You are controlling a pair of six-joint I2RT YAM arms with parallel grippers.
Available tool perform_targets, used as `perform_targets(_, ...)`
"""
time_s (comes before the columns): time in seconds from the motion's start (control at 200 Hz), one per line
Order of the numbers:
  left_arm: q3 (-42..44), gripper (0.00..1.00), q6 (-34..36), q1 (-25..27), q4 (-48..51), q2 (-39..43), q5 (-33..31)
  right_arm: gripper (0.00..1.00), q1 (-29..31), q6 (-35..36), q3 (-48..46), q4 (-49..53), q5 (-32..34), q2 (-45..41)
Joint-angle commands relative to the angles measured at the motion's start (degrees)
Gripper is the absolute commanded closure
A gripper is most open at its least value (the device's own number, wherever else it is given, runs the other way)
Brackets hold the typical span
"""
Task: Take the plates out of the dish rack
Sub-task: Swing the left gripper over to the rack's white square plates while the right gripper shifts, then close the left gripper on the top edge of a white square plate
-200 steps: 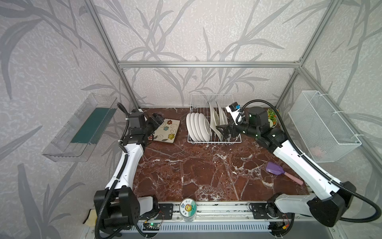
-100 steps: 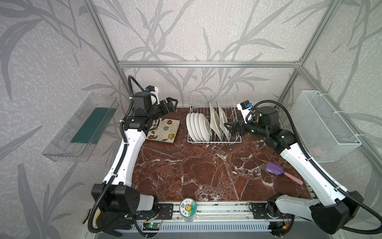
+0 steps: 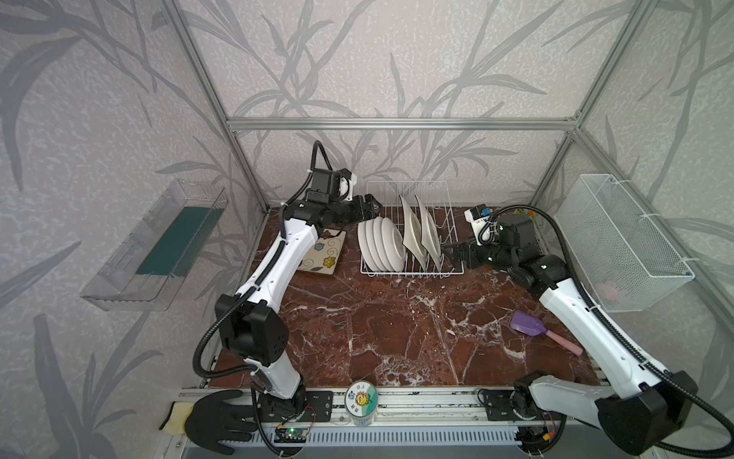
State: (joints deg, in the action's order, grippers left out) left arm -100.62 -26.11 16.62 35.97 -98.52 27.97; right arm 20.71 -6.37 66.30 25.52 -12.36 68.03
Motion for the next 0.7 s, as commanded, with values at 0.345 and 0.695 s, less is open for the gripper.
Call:
perform_targets(0.345, -15.88, 0.17, -1.82, 7.04, 8.83, -14.92, 0.26, 0.01, -0.41, 0.17, -3.8, -3.57, 3.38, -3.86)
perform_targets(0.695, -26.68, 0.31, -2.76, 9.3, 13.69, -24.42, 0.71, 0.01, -1.05, 1.55, -5.53, -3.44, 4.08, -5.74)
